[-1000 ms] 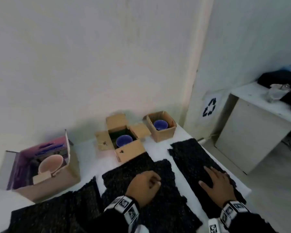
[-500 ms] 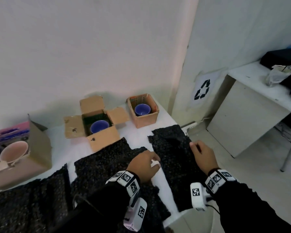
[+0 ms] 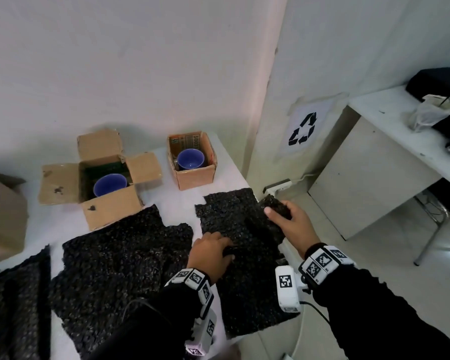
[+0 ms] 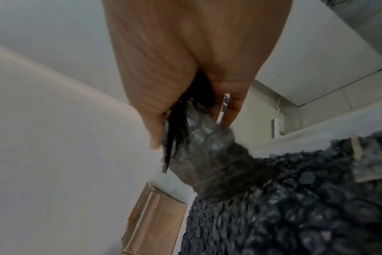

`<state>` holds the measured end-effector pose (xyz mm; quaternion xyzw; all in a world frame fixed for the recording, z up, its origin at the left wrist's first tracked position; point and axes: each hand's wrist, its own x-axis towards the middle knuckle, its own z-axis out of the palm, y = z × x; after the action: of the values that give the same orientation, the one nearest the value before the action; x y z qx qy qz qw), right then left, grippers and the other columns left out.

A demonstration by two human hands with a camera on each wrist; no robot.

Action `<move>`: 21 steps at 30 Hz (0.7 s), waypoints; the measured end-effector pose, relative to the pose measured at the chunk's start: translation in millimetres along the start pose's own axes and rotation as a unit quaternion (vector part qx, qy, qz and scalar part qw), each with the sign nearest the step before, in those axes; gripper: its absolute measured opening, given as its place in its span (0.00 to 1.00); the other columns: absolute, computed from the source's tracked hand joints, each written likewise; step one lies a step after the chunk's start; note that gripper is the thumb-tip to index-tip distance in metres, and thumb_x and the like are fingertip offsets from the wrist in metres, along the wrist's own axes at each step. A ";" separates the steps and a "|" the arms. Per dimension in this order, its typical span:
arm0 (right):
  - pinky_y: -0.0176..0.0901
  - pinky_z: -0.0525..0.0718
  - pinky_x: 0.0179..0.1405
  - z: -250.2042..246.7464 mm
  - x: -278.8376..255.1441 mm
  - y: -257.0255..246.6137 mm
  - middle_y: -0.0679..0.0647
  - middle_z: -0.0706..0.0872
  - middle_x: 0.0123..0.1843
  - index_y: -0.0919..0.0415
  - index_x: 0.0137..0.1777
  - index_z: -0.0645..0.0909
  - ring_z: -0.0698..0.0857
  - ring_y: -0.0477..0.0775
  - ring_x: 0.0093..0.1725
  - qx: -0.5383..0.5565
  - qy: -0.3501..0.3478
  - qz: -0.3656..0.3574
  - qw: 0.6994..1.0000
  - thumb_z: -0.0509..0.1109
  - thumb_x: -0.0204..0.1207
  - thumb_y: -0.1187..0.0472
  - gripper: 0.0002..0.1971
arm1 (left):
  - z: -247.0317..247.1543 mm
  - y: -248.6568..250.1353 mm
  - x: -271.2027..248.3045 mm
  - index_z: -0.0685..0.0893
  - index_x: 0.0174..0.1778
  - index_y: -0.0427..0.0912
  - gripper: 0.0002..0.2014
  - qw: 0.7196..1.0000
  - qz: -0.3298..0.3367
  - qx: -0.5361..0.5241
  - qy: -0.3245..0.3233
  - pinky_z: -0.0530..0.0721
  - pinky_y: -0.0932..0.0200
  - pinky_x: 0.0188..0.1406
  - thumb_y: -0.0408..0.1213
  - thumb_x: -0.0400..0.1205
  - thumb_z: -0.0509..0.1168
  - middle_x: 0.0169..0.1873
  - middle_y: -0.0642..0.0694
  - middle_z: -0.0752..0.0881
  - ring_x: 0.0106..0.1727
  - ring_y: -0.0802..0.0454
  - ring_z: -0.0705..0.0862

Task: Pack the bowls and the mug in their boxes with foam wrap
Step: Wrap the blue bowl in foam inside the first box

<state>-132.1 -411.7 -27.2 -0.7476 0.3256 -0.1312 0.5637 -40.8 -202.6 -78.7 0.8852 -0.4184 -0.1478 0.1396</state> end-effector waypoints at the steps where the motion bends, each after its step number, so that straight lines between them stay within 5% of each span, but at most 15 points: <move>1: 0.47 0.87 0.51 -1.1 1.8 0.2 0.53 0.90 0.46 0.59 0.51 0.85 0.89 0.51 0.47 -0.006 -0.011 0.001 1.000 0.80 0.71 0.56 0.12 | -1.6 -1.8 0.4 0.83 0.61 0.55 0.16 1.000 0.007 -0.012 0.022 0.75 0.53 0.60 0.54 0.80 0.65 0.56 0.53 0.81 0.61 0.49 0.76; 4: 0.52 0.87 0.53 0.4 13.1 -4.0 0.56 0.90 0.46 0.60 0.50 0.83 0.88 0.55 0.48 -0.016 0.001 0.006 1.000 0.78 0.73 0.60 0.10 | -13.3 -6.0 1.7 0.82 0.50 0.49 0.14 0.992 0.035 -0.069 0.098 0.79 0.51 0.50 0.55 0.80 0.61 0.45 0.51 0.82 0.50 0.48 0.78; 8: 0.59 0.84 0.56 11.7 37.1 -23.4 0.60 0.84 0.48 0.57 0.51 0.74 0.84 0.61 0.50 0.016 0.032 0.012 0.999 0.66 0.81 0.65 0.04 | -55.1 -16.2 11.2 0.70 0.57 0.51 0.09 0.977 -0.022 -0.150 0.153 0.82 0.49 0.35 0.48 0.85 0.59 0.39 0.46 0.85 0.39 0.43 0.84; 11: 0.47 0.72 0.42 30.1 56.8 -52.0 0.57 0.72 0.40 0.56 0.42 0.67 0.71 0.54 0.41 0.008 0.009 -0.024 1.000 0.58 0.77 0.76 0.12 | -97.7 -37.3 28.4 0.73 0.57 0.52 0.13 0.956 -0.035 -0.202 0.211 0.83 0.50 0.42 0.31 0.82 0.61 0.44 0.44 0.87 0.43 0.42 0.85; 13: 0.46 0.68 0.41 48.2 70.5 -72.8 0.53 0.71 0.38 0.55 0.40 0.67 0.70 0.52 0.40 0.021 -0.010 -0.026 0.999 0.58 0.76 0.75 0.13 | -123.4 -55.9 42.6 0.81 0.51 0.47 0.14 0.946 -0.037 -0.205 0.248 0.81 0.53 0.50 0.25 0.77 0.61 0.48 0.44 0.85 0.48 0.43 0.83; 15: 0.44 0.71 0.40 67.8 84.2 -90.8 0.51 0.74 0.36 0.54 0.37 0.69 0.74 0.50 0.38 0.094 -0.014 -0.009 0.995 0.62 0.76 0.68 0.09 | -143.4 -76.1 60.3 0.85 0.52 0.44 0.11 0.944 -0.053 -0.185 0.267 0.76 0.58 0.53 0.27 0.76 0.65 0.50 0.43 0.83 0.50 0.44 0.82; 17: 0.41 0.73 0.34 85.8 98.8 -110.1 0.51 0.77 0.36 0.54 0.37 0.73 0.76 0.49 0.35 0.183 -0.027 0.014 0.983 0.60 0.77 0.64 0.08 | -159.1 -94.4 78.7 0.85 0.60 0.43 0.15 0.947 -0.077 -0.165 0.265 0.76 0.58 0.57 0.41 0.78 0.64 0.54 0.42 0.82 0.53 0.44 0.81; 19: 0.43 0.75 0.33 104.2 118.8 -122.5 0.56 0.81 0.41 0.55 0.40 0.78 0.79 0.54 0.38 0.194 -0.028 0.008 0.981 0.57 0.76 0.71 0.12 | -167.9 -111.0 96.8 0.82 0.66 0.47 0.23 0.954 -0.091 -0.132 0.254 0.81 0.49 0.58 0.50 0.78 0.56 0.59 0.44 0.81 0.53 0.44 0.83; 21: 0.47 0.83 0.40 121.7 139.2 -128.5 0.55 0.85 0.49 0.51 0.44 0.79 0.83 0.58 0.46 0.123 0.001 -0.051 0.991 0.59 0.70 0.75 0.17 | -173.4 -123.9 114.9 0.80 0.69 0.49 0.22 0.960 -0.094 -0.109 0.239 0.83 0.46 0.57 0.47 0.79 0.58 0.63 0.46 0.79 0.54 0.44 0.83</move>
<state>84.9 -388.3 28.2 -0.6882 0.2693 -0.1991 0.6436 181.1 -195.4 17.8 0.9098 -0.2690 0.0108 0.3160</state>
